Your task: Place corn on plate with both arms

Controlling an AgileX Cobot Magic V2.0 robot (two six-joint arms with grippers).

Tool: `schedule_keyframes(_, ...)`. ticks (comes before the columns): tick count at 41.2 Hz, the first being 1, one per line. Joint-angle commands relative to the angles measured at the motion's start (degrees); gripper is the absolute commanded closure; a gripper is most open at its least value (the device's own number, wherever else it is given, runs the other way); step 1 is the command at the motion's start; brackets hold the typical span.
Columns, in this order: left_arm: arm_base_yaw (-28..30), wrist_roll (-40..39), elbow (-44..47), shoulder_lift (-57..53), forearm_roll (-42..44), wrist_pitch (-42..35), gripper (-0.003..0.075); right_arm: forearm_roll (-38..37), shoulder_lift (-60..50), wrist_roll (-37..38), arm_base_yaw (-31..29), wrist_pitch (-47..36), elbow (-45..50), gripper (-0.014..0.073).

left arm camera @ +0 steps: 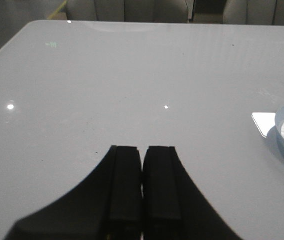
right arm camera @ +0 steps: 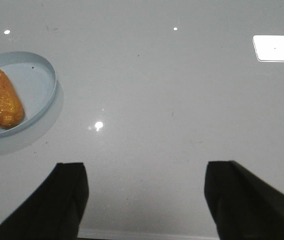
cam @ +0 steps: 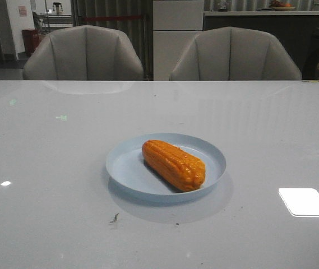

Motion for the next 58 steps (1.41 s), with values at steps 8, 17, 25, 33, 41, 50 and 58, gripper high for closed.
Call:
schedule_keyframes(8,3.3,-0.6,3.1,-10.2,-0.3,-5.5,0.0619,0.0,1.1,-0.6,-0.5,-4.0,-1.7,0.0002)
schedule_keyframes(17,3.6,-0.6,7.8,-12.1,-0.3,-5.1,0.0619,0.0,1.1,-0.6,-0.5,-3.9,-1.7,0.0002)
schedule_keyframes(25,3.6,-0.6,8.0,-12.1,-0.7,-4.7,0.0619,0.0,1.1,-0.6,-0.5,-3.9,-1.7,0.0002)
schedule_keyframes(33,3.6,-0.6,8.0,-12.1,-0.7,-4.7,0.0619,0.0,1.1,-0.6,-0.5,-3.9,-1.7,0.0002)
schedule_keyframes(41,3.6,-0.6,8.0,-12.1,-0.7,-4.7,0.0619,0.0,1.1,-0.6,-0.5,-3.9,-1.7,0.0002)
schedule_keyframes(50,3.6,-0.6,8.0,-12.1,-0.7,-4.7,0.0627,0.0,1.1,-0.6,-0.5,-3.9,-1.7,0.0002)
schedule_keyframes(58,3.6,-0.6,8.0,-12.1,-0.7,-4.7,0.0627,-2.0,1.1,-0.6,-0.5,-4.3,-1.7,0.0002)
